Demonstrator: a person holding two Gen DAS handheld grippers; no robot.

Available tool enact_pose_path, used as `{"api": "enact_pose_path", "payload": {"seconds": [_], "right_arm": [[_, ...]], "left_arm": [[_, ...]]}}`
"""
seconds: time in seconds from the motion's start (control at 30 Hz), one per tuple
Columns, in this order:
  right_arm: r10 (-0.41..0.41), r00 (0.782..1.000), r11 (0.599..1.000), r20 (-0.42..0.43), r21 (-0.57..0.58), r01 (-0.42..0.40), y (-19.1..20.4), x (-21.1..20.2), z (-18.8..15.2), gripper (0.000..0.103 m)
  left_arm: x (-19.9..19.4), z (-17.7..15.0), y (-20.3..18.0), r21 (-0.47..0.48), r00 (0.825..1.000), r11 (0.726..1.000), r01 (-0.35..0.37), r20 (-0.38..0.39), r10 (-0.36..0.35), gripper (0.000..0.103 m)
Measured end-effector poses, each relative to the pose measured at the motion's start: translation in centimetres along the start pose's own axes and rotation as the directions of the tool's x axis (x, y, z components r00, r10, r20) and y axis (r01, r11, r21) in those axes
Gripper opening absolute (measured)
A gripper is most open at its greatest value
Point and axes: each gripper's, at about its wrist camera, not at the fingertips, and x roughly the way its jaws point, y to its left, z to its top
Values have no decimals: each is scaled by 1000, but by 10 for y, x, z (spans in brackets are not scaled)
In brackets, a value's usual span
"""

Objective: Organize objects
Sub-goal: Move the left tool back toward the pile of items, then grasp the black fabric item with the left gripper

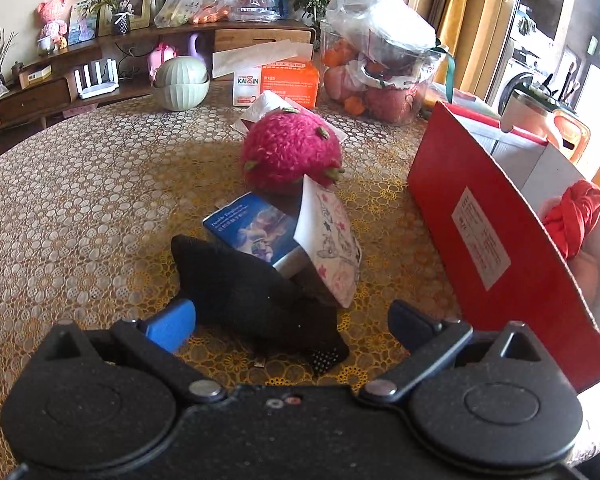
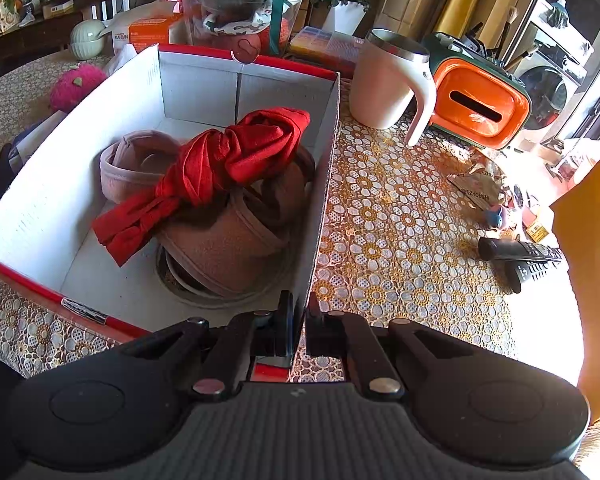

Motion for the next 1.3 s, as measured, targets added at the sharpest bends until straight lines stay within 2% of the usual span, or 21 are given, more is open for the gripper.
{"api": "enact_pose_path", "payload": {"seconds": [0.37,0.5,0.77,0.9,1.0,1.13,1.3], "right_arm": [[-1,1000,1000,0,1,1,1,0,0,6],[-2,1000,1000,-1,0,2,1,0,1,6],[-2,1000,1000,-1,-1,2,1,0,1,6],[-3,1000,1000,-1,0,3,1,0,0,6],[-4,1000,1000,-1,0,4,0,0,0,6],[-4,1000,1000,-1,0,4,-1,0,0,6],[-4,1000,1000,0,0,4,-2,-1,-1,6]], "left_arm": [[24,-3,-2,67,998,996,-59,-3,59,99],[30,-3,0,75,997,995,-69,-19,71,82],[25,-4,7,52,997,996,-69,-14,69,54],[19,-4,12,34,998,998,-61,-11,62,32],[13,-3,16,13,998,998,-66,-9,66,23],[0,0,19,-1,997,997,-75,-9,75,19],[-25,5,21,-17,999,999,-36,10,36,18]]}}
